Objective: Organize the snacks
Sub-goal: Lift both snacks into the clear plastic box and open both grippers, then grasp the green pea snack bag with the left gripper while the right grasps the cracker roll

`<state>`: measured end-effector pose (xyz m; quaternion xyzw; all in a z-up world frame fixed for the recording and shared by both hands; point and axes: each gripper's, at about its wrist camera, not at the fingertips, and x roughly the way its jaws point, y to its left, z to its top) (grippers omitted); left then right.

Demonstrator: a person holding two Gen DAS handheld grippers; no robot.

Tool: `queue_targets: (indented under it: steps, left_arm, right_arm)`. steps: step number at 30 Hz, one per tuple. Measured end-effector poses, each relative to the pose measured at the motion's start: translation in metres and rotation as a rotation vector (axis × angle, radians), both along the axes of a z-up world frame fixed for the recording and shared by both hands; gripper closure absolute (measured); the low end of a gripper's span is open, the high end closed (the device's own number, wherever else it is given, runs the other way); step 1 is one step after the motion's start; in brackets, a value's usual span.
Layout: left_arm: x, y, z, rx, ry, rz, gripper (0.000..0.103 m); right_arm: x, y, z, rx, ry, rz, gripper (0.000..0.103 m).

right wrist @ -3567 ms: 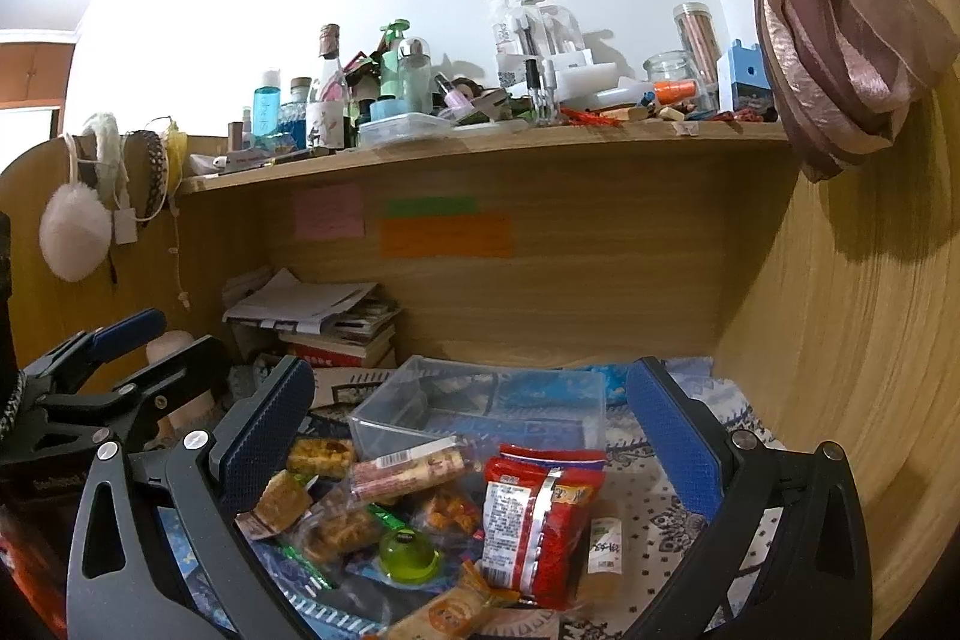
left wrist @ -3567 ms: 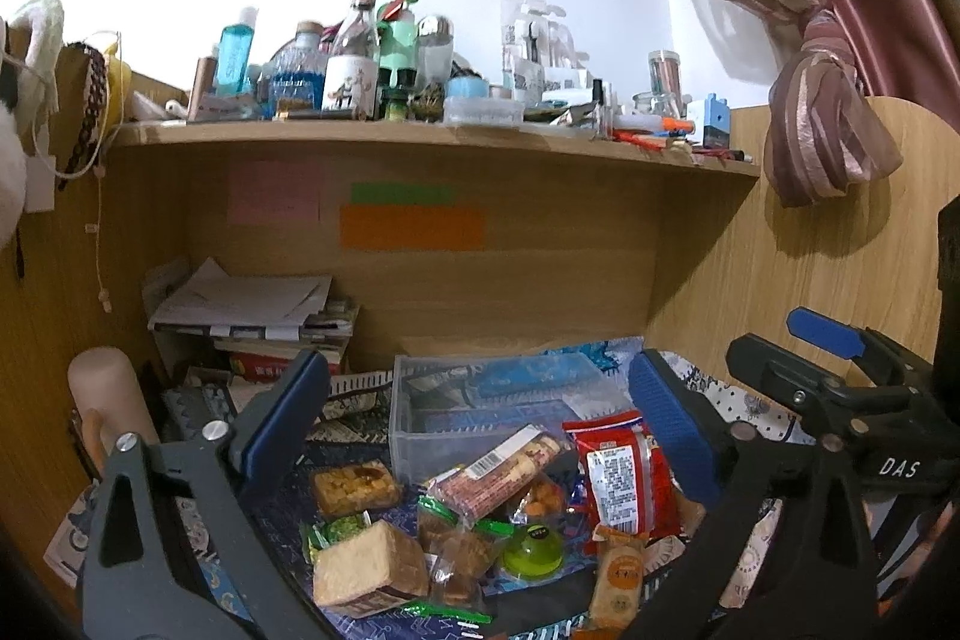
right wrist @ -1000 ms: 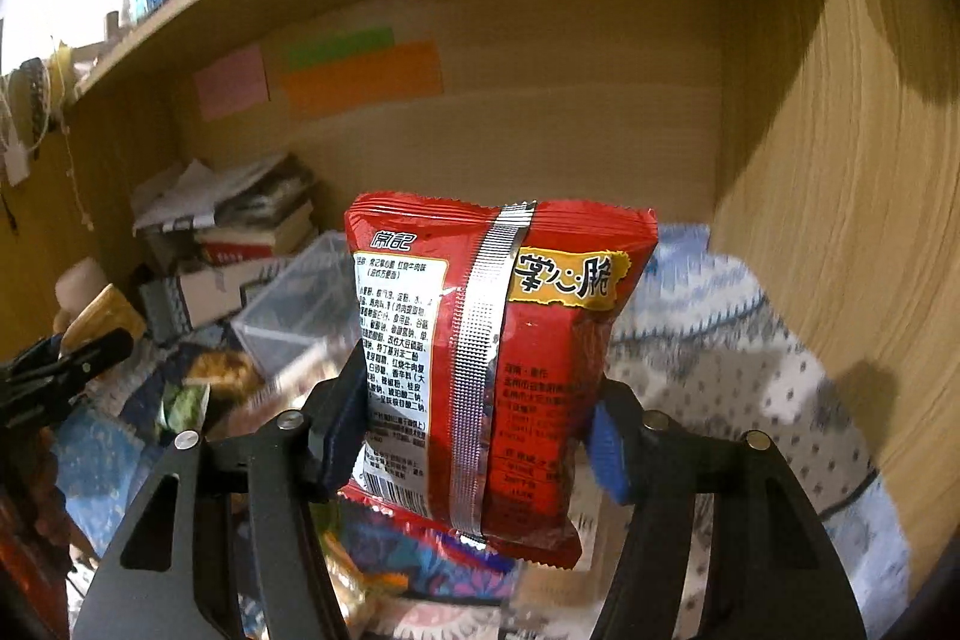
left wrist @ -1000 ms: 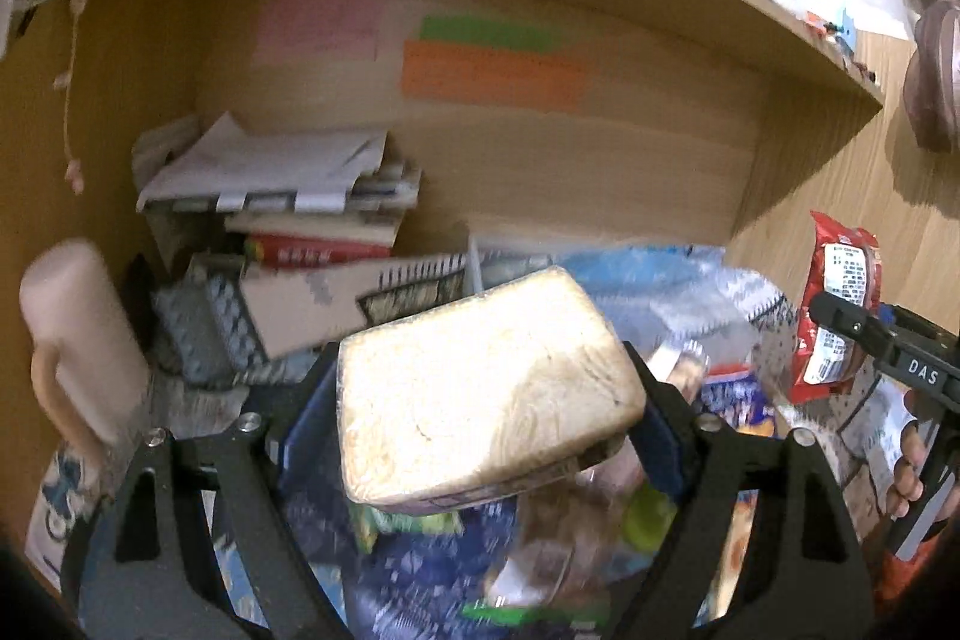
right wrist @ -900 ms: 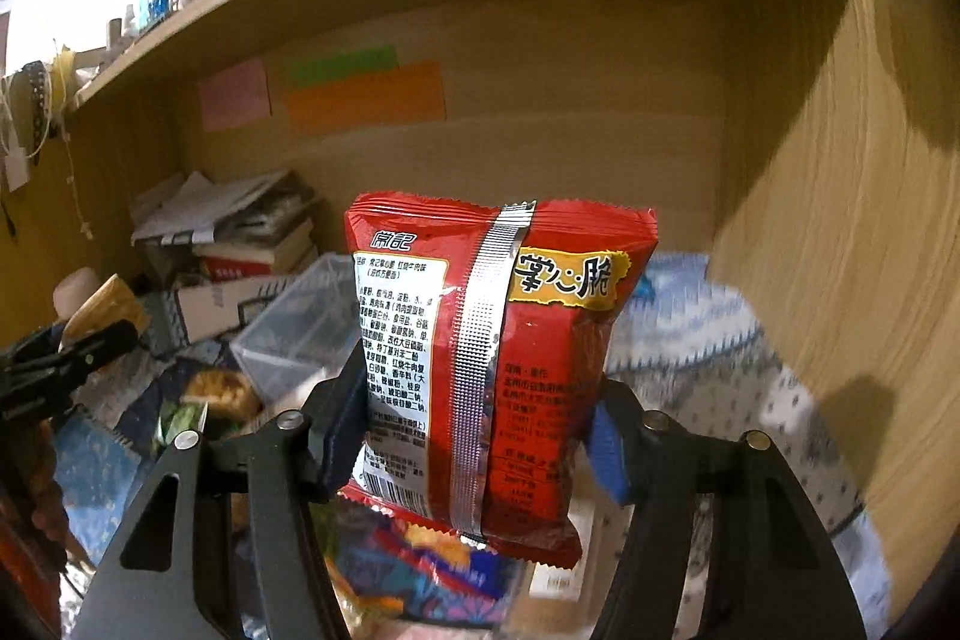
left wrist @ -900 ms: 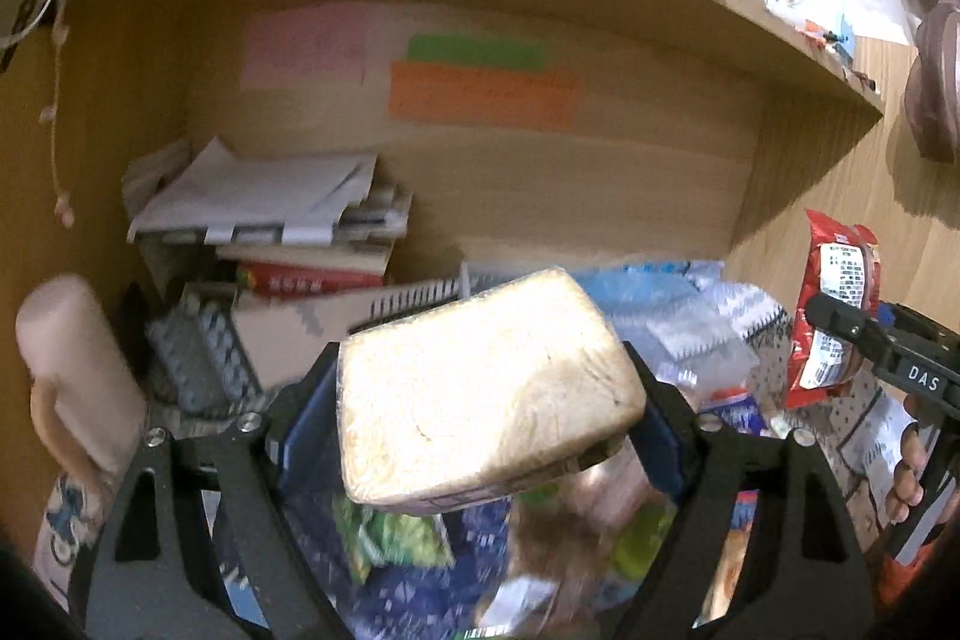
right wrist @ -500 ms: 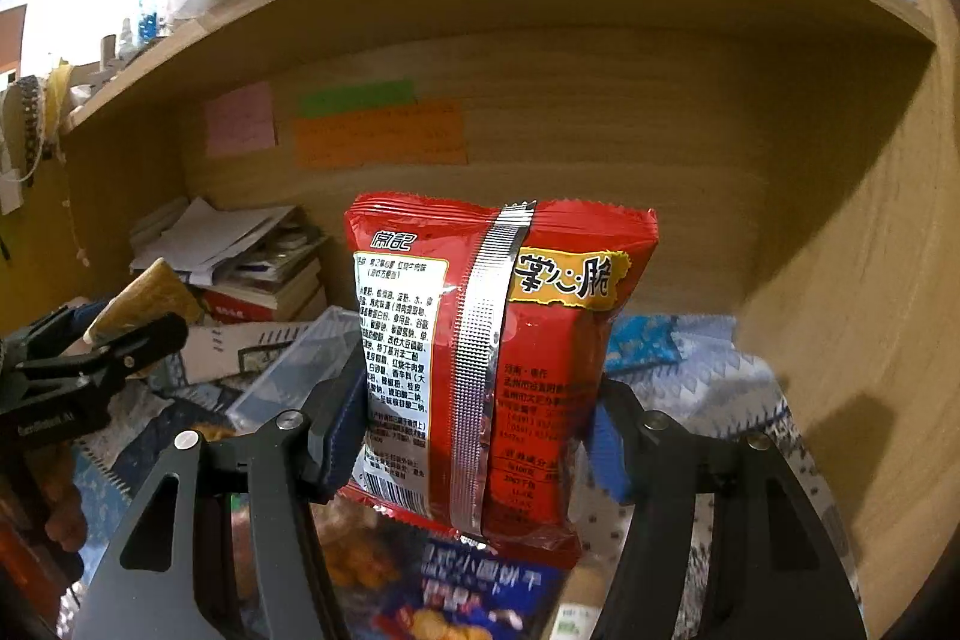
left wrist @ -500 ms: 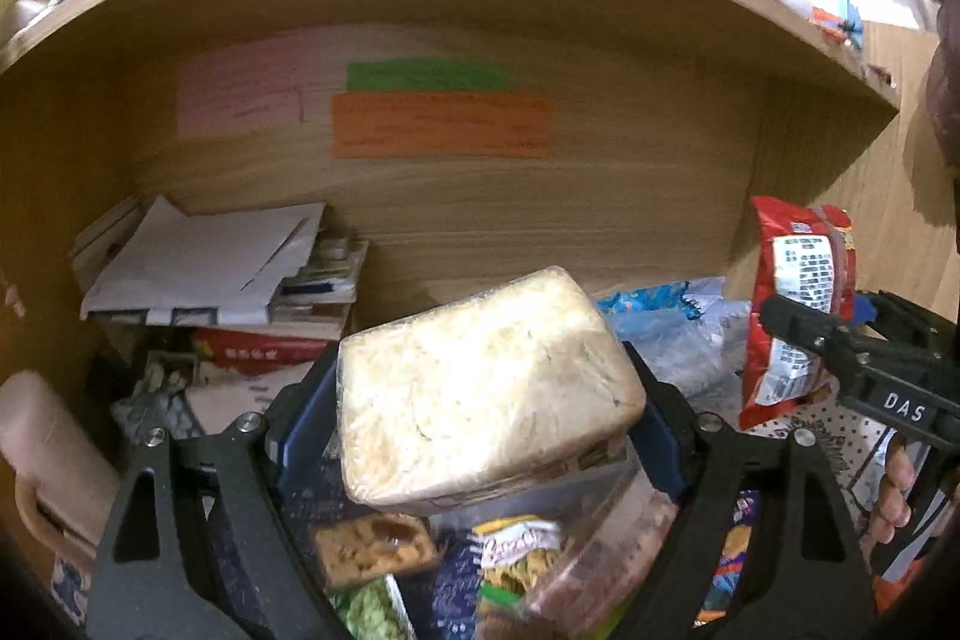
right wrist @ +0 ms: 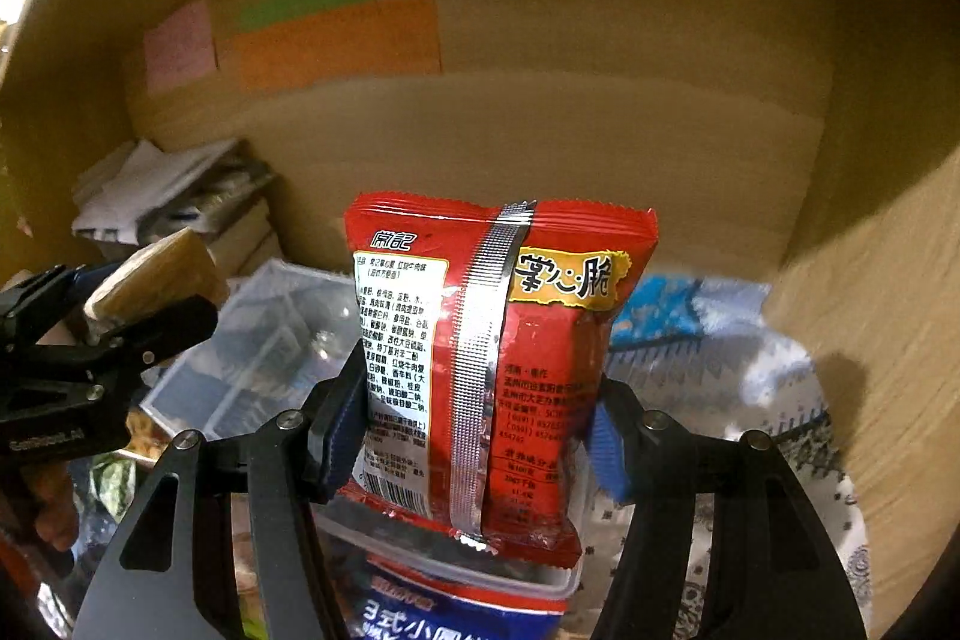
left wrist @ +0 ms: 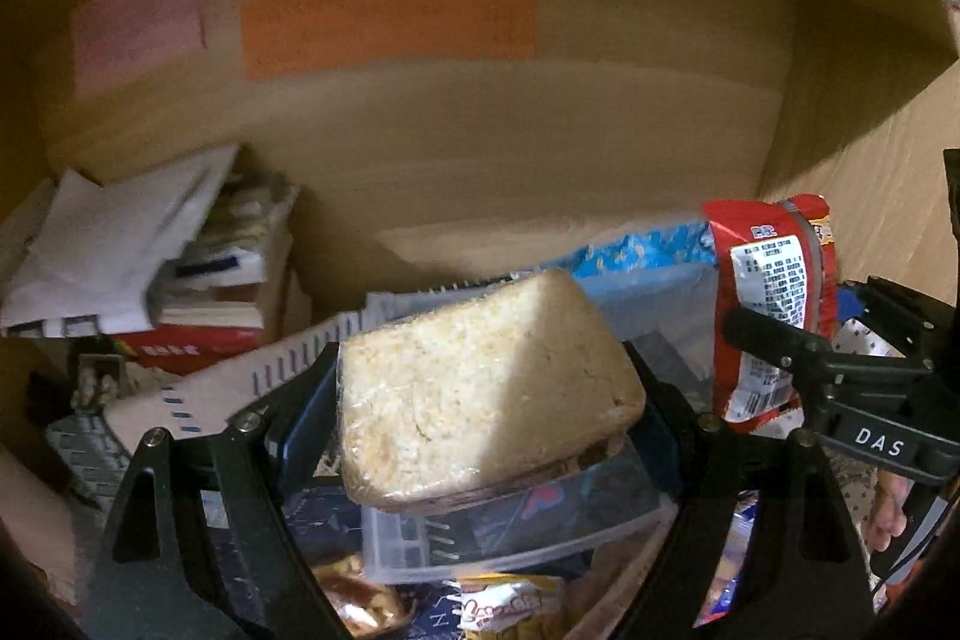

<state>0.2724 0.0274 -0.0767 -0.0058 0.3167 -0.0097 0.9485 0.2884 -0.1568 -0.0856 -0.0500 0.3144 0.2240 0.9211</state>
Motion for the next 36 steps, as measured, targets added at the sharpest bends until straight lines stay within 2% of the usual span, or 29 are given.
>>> queue_targets:
  steps: [8,10,11,14,15,20,27,31,36]
  left_arm:
    - [0.026,-0.005,-0.024,-0.014,0.123,-0.016,0.016]
    - [0.031,-0.003,-0.029,-0.025,0.149,-0.023,0.015]
    - [0.030,-0.003,-0.030,-0.032,0.156,-0.029,0.015]
    - [0.022,-0.004,-0.022,-0.014,0.114,-0.022,0.014]
    - [0.017,-0.003,-0.021,-0.012,0.102,-0.023,0.014]
    - [-0.010,0.002,0.007,-0.014,0.021,-0.036,0.011]
    - [-0.064,0.022,0.035,-0.026,-0.085,-0.030,0.005]
    - [-0.097,0.039,0.038,-0.016,-0.100,-0.008,0.002]
    - [-0.122,0.057,0.018,0.016,-0.064,0.035,0.001]
  right_arm:
    - [0.010,0.010,-0.014,-0.043,0.074,0.027,0.044]
    - [0.009,0.013,-0.015,-0.056,0.081,0.033,0.040]
    - [0.008,0.013,-0.015,-0.058,0.083,0.034,0.034]
    - [0.006,0.008,-0.012,-0.048,0.063,0.017,0.016]
    - [0.006,0.007,-0.010,-0.044,0.054,0.015,0.015]
    - [-0.005,-0.004,0.004,-0.025,0.023,0.009,0.014]
    - [-0.040,-0.027,0.026,0.007,-0.069,-0.019,0.006]
    - [-0.060,-0.039,0.029,0.017,-0.102,-0.037,0.006]
    - [-0.079,-0.055,0.017,0.032,-0.093,-0.087,0.006]
